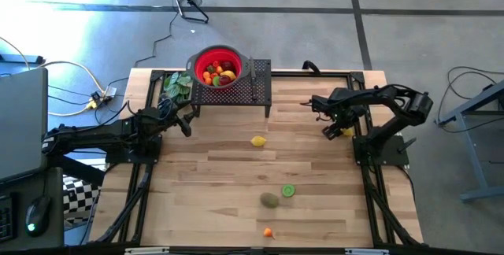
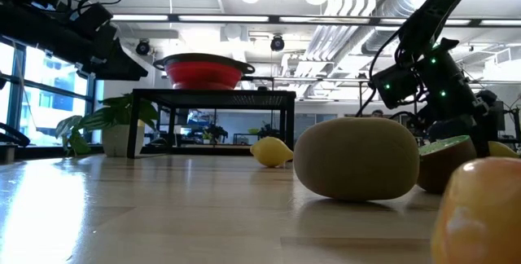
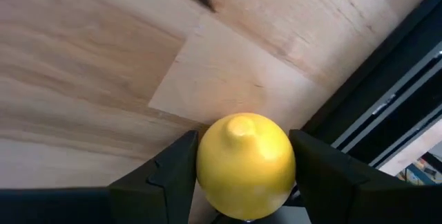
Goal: Pick & Place Fruit
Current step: Put the yellow lemon into the red strainer bowl on the shelf
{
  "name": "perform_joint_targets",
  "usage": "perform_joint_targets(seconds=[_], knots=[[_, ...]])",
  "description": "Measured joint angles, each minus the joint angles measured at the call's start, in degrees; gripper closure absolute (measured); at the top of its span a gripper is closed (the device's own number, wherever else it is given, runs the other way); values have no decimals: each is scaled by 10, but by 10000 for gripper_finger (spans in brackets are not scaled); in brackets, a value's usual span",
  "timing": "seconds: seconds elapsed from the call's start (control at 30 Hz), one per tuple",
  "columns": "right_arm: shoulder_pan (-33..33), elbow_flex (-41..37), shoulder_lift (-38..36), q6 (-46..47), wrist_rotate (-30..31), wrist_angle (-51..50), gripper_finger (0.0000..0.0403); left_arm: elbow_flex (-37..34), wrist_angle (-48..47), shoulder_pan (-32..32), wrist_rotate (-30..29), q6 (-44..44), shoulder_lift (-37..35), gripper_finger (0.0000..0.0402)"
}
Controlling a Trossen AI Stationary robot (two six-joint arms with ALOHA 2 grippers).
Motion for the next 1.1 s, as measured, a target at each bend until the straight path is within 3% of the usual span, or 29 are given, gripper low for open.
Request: perform_joint_targets(seconds=[0.5,1.1], knots=[[0,-1,-39,-17,-113,33,206,0,0,0,0,0,0,174],[1,0,-69,-16,-290,267,207,0,0,0,0,0,0,174]])
